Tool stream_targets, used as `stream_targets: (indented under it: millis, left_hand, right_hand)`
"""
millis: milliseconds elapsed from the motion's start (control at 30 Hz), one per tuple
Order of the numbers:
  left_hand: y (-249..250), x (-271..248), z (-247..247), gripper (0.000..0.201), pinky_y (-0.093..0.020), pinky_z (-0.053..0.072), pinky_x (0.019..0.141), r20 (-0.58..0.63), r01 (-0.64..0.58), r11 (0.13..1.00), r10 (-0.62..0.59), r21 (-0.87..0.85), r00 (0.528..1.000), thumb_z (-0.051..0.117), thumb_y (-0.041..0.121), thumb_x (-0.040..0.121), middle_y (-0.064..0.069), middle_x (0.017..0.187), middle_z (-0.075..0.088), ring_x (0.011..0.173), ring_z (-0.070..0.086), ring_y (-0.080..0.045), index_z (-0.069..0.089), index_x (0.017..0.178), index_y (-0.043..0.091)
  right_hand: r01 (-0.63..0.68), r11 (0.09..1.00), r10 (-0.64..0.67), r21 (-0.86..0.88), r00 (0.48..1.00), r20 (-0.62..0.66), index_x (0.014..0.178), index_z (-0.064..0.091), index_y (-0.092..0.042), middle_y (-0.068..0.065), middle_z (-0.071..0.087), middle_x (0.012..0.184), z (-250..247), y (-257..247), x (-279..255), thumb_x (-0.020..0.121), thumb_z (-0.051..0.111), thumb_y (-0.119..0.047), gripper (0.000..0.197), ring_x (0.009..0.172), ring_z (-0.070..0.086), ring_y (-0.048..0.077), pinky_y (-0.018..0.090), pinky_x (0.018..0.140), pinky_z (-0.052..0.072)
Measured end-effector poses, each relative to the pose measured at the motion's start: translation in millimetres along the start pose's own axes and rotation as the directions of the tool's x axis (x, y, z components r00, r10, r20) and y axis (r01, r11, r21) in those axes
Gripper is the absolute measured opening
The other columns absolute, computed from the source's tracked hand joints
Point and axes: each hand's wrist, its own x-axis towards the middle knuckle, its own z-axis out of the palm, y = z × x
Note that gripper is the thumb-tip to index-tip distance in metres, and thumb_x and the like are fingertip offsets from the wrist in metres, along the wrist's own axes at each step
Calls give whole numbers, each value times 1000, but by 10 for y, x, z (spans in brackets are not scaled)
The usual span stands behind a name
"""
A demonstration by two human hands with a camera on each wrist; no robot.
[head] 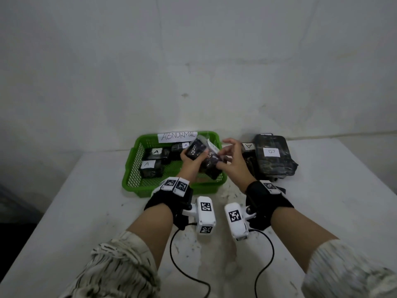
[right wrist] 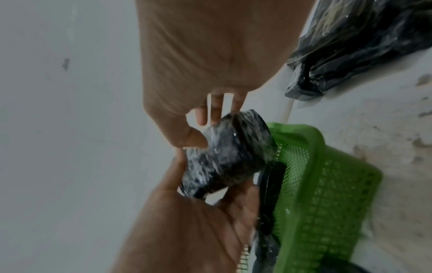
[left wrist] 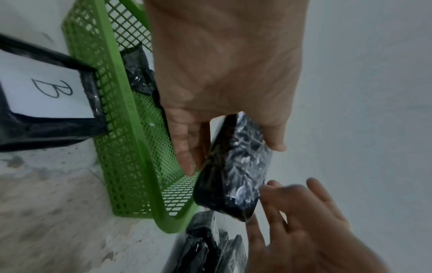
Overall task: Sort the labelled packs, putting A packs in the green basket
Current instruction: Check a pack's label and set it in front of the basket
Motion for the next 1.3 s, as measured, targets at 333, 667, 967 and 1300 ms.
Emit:
stream_targets:
  millis: [333,667,967,1300]
  left_hand:
    - [-269,-315,-377,48,-48,54,81,112,22,1000,-22,-2,993,57,33,90,-8,125,54,108,57,-29,33,132,33]
    - [-389,-386,-517,57,-39,55,61,15,-43,997,44,-69,999,54,26,93,-17,135,48,111,57,-36,25,140,38]
    - [-545,-444,-444,52,-39,59,68,145,-9,997,21,-78,989,58,15,90,-16,125,58,93,65,-22,37,136,29]
    - [-557,-439,-444,47,-26,54,49,137,30,999,-33,26,990,58,24,91,-7,102,67,81,65,-17,37,133,25]
  right_hand:
    - [-256,966,249,-48,961,-119,121,58,-7,-1,41,85,115,-40,-129,81,75,-16,45,75,45,9,19,69,39]
    - [-643,733,606,224,766,214,112,45,-14,3,61,93,209,39,-350,85,69,-15,36,78,59,15,28,53,54]
    - [-682,671,629,291,731,264,141,32,-20,11,64,117,304,91,-451,74,76,-48,84,100,66,28,40,68,59]
    - [-677,671,624,302,736,261,98,68,-12,12,69,88,268,83,-528,89,61,-43,34,81,65,27,38,76,54]
